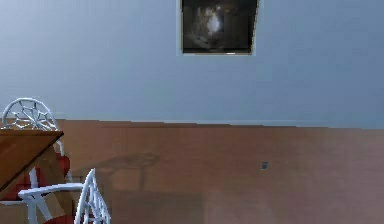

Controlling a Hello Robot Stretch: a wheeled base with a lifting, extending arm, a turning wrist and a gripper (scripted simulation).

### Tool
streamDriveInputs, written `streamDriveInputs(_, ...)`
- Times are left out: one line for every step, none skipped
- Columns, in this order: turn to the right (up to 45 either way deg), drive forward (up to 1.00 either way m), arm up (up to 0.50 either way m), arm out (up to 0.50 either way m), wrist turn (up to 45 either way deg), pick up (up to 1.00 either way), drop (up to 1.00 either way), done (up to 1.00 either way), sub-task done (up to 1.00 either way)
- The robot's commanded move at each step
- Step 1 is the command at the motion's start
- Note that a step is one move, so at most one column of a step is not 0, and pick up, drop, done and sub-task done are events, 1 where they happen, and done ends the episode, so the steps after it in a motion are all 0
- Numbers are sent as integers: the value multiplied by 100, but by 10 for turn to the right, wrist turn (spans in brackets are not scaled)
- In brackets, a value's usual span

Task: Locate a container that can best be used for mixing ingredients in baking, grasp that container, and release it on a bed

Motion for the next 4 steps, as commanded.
streamDriveInputs(-30,0,0,0,0,0,0,0,0)
streamDriveInputs(60,0,0,0,0,0,0,0,0)
streamDriveInputs(0,10,0,0,0,0,0,0,0)
streamDriveInputs(-60,0,0,0,0,0,0,0,0)
